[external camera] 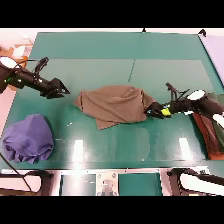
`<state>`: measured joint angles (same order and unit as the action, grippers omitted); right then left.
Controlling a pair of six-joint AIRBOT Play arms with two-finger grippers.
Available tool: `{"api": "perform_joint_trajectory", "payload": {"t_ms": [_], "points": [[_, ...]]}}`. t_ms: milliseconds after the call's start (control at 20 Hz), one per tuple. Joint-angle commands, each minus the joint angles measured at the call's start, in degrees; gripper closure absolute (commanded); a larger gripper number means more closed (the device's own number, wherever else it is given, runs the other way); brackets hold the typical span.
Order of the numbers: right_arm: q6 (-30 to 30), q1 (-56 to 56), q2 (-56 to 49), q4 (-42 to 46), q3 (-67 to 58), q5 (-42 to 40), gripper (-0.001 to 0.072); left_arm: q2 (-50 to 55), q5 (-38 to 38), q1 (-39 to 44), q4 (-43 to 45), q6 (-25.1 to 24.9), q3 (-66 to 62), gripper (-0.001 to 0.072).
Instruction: Fold the shirts.
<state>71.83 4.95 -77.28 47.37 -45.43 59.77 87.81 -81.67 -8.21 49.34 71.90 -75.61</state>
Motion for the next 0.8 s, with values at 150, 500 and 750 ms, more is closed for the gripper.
{"api": "perform_joint_trajectory", "payload": {"t_ms": [150, 500, 750], "points": [[-6.4, -6.4, -5.0, -10.0, 0.5, -2.4, 0.0688, 0.0, 0.1, -0.1, 0.4, -1.9, 5.6, 0.0210], [-2.8, -9.2, 11.1, -20.5, -16.7, 12.5, 0.0689, -2.5, 1.7, -0.1, 0.3, -3.0, 5.7, 0.0211], [-1.7, -7.6, 3.3, -19.5, -37.6, -10.9, 0.0689, -3.2, 0.9, -0.1, -0.5, -3.4, 5.7, 0.0210]]}}
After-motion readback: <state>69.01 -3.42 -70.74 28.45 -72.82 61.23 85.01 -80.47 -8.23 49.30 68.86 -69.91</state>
